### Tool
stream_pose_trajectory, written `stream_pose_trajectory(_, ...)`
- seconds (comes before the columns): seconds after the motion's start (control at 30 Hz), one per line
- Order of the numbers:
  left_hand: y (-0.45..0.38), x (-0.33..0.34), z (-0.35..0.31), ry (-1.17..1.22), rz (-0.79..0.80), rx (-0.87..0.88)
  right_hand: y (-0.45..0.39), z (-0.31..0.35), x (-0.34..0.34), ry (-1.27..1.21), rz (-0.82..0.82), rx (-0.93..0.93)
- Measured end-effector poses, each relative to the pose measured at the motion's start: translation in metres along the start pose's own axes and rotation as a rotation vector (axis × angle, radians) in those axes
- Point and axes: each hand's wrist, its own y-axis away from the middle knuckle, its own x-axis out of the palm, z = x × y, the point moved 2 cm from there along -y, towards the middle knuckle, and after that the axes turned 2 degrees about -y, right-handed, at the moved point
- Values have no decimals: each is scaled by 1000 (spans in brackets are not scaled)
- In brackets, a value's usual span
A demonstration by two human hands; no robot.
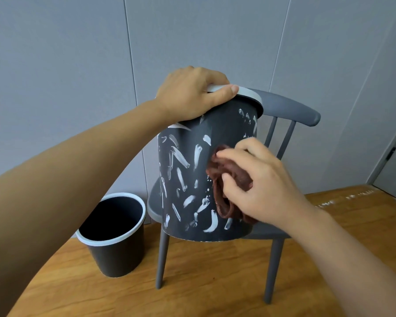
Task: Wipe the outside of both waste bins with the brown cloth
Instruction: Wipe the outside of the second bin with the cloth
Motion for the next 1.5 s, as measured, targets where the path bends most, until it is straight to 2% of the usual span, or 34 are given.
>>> stream_pose_trajectory(0.17, 0, 0, 4, 25, 5, -13, 32, 19, 7, 14, 313, -159)
stream_pose_trajectory(0.23, 0, 0, 4, 21, 4, -18, 28, 15, 5, 6, 255, -145)
stream_pose_trajectory(0.33, 1, -1, 5, 22, 2, -30, 9, 1, 2, -51, 5, -18)
stream_pose_trajectory(0.4, 0, -1, 5, 19, 0, -31, 2, -6, 3, -60, -86, 57)
stream_pose_trajectory(0.47, 0, 0, 6, 20, 6, -39, 8, -5, 6, -58, -28, 30)
stream_pose_trajectory(0.57, 1, -1, 9, 42, 16, -51, 32, 9, 11, -71, 199, -97)
stream_pose_trajectory(0.63, 1, -3, 9, 55, 16, -48, 42, 15, 13, -46, 275, -151)
stream_pose_trajectory(0.7, 2, -4, 8, 52, 13, -42, 39, 13, 12, -53, 212, -133)
stream_pose_trajectory(0.8, 3, -4, 7, 41, 7, -41, 23, 2, 8, -101, -8, 0)
stream_pose_trajectory(0.87, 2, -3, 6, 30, 10, -39, 17, -4, 7, -104, -75, 75)
stream_pose_trajectory(0.93, 1, -2, 7, 27, 13, -48, 23, -3, 9, -84, -14, 52)
stream_pose_trajectory(1.1, 1, -2, 8, 36, 12, -57, 52, 14, 12, -49, 281, -138)
stream_pose_trajectory(1.17, 2, -2, 8, 30, 12, -55, 48, 12, 11, -64, 242, -121)
stream_pose_trajectory(1.33, 2, -3, 9, 22, 8, -54, 33, -2, 11, -119, -46, 75)
stream_pose_trajectory(1.4, 1, -2, 10, 15, 15, -65, 37, -1, 13, -106, 1, 50)
stream_pose_trajectory(1.5, 2, -3, 12, 34, 22, -80, 51, 9, 14, -106, 189, -85)
